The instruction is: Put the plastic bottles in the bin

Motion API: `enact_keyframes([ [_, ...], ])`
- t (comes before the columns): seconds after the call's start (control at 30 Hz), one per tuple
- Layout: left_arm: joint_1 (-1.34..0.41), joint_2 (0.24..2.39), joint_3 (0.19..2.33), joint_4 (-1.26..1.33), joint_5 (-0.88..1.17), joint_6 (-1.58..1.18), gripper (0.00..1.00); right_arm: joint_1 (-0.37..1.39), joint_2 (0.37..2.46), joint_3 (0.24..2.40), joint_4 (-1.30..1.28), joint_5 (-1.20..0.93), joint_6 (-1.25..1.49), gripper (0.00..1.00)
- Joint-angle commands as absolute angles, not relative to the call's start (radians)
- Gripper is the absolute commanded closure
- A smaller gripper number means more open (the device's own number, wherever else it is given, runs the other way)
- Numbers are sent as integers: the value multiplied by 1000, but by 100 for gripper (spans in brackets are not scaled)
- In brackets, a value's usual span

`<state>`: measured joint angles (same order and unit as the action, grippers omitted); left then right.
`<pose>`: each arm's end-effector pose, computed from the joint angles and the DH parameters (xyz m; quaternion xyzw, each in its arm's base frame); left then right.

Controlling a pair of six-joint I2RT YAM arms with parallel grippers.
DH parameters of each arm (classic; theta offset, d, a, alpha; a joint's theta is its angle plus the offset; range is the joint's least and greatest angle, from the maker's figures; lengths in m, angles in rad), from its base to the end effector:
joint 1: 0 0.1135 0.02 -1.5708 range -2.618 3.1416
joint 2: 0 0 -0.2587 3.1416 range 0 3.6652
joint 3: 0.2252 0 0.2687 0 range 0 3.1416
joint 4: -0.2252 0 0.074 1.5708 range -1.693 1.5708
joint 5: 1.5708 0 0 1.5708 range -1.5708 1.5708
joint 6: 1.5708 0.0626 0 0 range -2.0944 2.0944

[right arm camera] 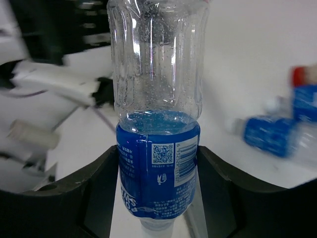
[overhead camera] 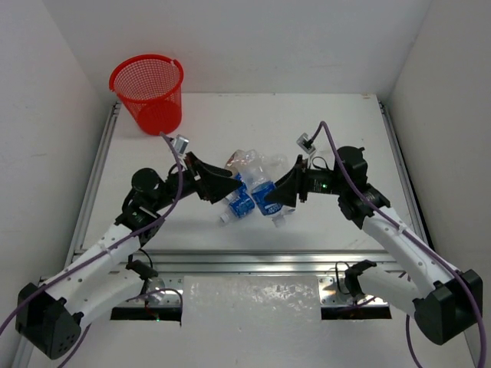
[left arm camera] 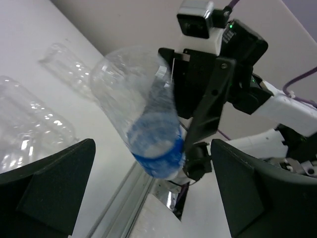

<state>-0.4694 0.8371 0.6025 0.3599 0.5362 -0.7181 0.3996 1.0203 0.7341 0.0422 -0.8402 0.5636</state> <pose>0.2016 -0.1381 0.3191 0.1180 0.6575 -0.5498 0.5014 0.2262 0.1461 0.2896 -0.1914 0.7375 0.5452 0.3495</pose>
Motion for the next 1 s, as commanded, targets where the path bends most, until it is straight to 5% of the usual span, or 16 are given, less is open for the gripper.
enact_keyframes([
  [0.0, -508, 899, 644, 563, 577, -744, 0, 452, 982, 761, 301, -1086, 687, 75],
  [0.23, -543, 972, 666, 704, 607, -782, 4, 509, 1025, 781, 365, -1108, 730, 72],
  [0.27, -545, 970, 670, 728, 614, -788, 10, 509, 1031, 781, 371, -1108, 732, 70],
  [0.3, -548, 969, 676, 736, 615, -790, 30, 509, 1035, 782, 376, -1103, 732, 70],
  [0.37, -549, 977, 699, 741, 638, -793, 43, 509, 1046, 790, 374, -1095, 727, 70],
  [0.47, -551, 1008, 715, 773, 708, -828, 26, 506, 1058, 814, 330, -1040, 700, 72],
  [0.5, -555, 1025, 712, 791, 727, -844, 14, 506, 1063, 830, 325, -1026, 696, 73],
  [0.67, -571, 1043, 687, 845, 769, -848, 15, 506, 1113, 879, 293, -983, 690, 71],
  [0.73, -572, 1046, 707, 835, 767, -815, 36, 505, 1126, 879, 291, -982, 686, 67],
  [0.77, -571, 1048, 721, 797, 759, -799, 61, 505, 1134, 877, 285, -977, 678, 57],
  [0.83, -571, 1043, 780, 676, 686, -740, 73, 500, 1129, 873, 268, -971, 661, 42],
  [0.87, -571, 1042, 805, 635, 655, -718, 88, 497, 1117, 858, 258, -966, 647, 27],
  [0.9, -572, 1042, 831, 588, 619, -697, 98, 480, 1106, 851, 238, -941, 637, 1],
  [0.97, -571, 1048, 929, 381, 395, -640, 100, 428, 1045, 830, 93, -793, 592, 1],
])
